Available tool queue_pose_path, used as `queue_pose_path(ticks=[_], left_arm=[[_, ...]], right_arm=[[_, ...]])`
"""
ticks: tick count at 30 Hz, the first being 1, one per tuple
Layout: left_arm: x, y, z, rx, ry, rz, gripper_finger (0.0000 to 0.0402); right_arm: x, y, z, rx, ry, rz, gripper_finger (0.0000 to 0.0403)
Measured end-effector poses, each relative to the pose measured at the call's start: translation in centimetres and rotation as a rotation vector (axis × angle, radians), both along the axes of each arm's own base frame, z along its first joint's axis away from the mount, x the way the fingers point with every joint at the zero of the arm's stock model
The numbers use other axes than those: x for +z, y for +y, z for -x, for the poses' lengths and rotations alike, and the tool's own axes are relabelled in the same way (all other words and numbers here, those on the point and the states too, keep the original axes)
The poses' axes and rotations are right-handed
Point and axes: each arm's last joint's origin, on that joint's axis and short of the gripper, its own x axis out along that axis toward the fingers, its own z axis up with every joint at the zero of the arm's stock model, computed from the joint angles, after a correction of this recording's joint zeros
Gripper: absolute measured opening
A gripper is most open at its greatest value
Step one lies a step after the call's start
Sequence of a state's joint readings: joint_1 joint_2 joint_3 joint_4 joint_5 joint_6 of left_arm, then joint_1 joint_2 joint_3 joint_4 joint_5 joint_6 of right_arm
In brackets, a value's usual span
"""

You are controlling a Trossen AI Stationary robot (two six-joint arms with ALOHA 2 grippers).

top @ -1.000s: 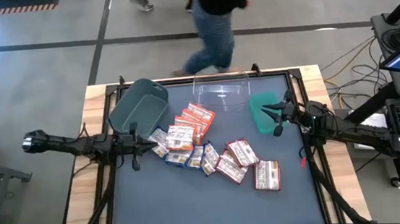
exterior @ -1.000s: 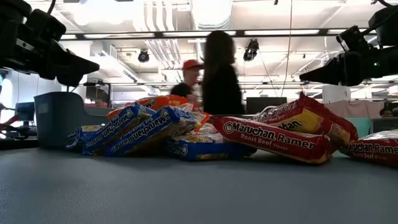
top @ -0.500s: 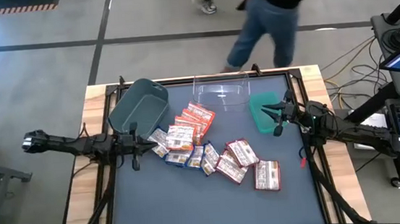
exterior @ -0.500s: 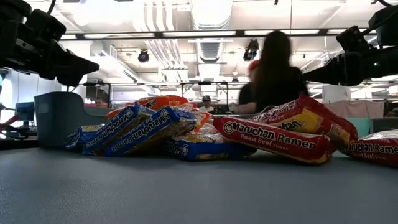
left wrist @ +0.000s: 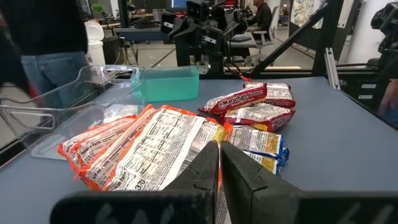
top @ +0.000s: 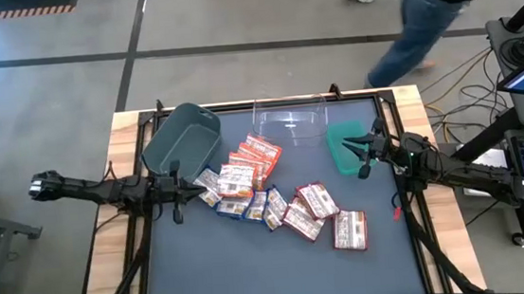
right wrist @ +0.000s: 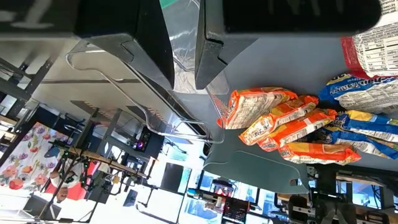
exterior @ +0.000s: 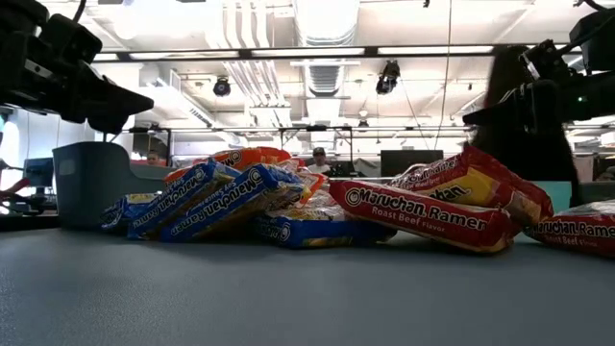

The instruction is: Sort Maruchan noodles

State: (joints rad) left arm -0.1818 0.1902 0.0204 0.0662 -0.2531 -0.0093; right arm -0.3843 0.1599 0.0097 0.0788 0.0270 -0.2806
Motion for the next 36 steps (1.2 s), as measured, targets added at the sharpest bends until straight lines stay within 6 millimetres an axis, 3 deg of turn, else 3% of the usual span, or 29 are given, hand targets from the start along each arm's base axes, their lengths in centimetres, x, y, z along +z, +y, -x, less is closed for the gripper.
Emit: queue_pose_path(ticks=[36], left_arm=[[0.00,0.00,0.00,-0.001,0.001,-0.015,0.0000]], right_arm=[[0.07,0.00,0.00,0.001,0.003,0.024,0.0054]])
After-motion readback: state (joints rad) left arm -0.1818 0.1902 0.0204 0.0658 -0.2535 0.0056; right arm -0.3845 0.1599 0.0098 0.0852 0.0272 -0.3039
